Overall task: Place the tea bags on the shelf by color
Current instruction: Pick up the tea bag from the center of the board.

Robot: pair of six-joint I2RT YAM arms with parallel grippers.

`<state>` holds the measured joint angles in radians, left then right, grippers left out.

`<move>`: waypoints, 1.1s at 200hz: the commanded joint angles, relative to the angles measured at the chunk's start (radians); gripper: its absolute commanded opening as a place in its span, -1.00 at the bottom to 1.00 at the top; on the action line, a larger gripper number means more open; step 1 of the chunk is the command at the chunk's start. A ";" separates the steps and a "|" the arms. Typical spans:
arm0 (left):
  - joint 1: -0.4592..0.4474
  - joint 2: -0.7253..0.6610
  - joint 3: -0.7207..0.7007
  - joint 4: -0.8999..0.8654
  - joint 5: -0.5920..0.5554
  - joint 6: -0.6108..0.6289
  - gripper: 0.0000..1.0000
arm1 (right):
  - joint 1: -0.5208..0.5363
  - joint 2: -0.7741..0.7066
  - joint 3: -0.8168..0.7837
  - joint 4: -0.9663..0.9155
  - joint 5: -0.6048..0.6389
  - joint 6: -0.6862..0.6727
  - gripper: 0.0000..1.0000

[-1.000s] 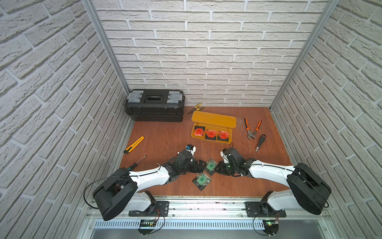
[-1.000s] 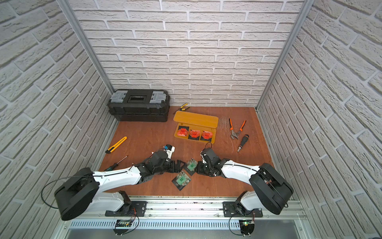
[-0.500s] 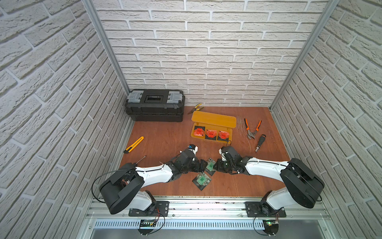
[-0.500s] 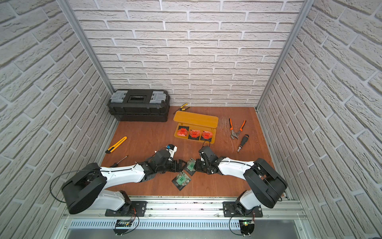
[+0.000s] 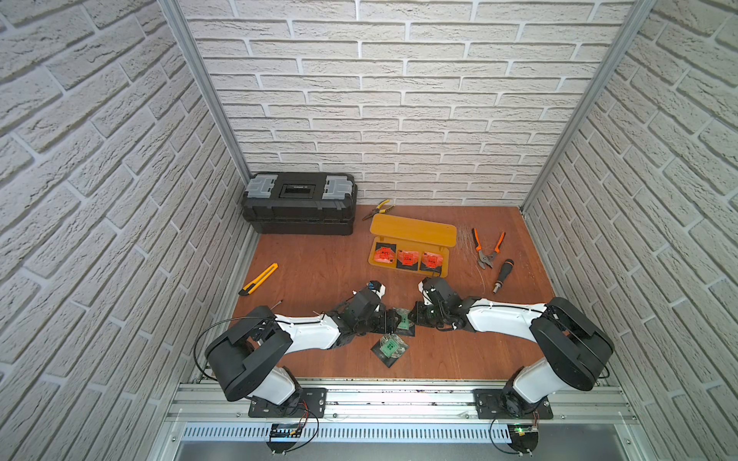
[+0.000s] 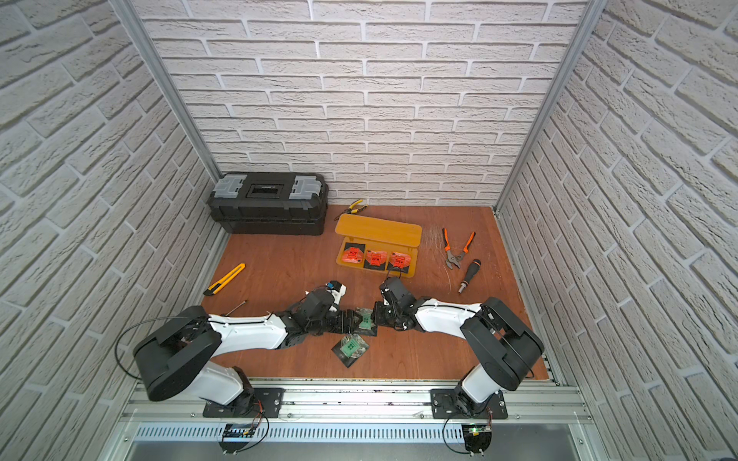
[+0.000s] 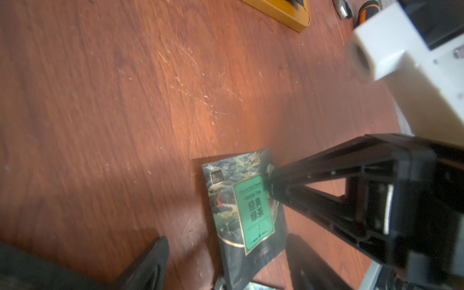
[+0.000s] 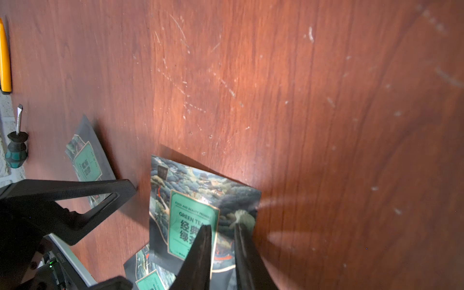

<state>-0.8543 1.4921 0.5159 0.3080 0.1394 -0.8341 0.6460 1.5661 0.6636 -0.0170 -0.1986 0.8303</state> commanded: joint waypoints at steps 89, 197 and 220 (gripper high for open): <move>-0.020 0.103 0.053 0.088 0.050 -0.032 0.16 | 0.001 0.008 -0.012 0.005 0.013 -0.014 -0.58; -0.023 0.108 0.059 0.104 0.054 -0.044 -0.32 | -0.003 -0.003 -0.020 0.003 0.011 -0.017 -0.59; -0.023 0.105 0.059 0.104 0.053 -0.044 -0.46 | -0.004 -0.011 -0.021 0.002 0.013 -0.020 -0.59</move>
<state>-0.8719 1.6077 0.5663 0.3893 0.1883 -0.8860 0.6453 1.5665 0.6617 -0.0151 -0.1989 0.8291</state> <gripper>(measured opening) 0.300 0.205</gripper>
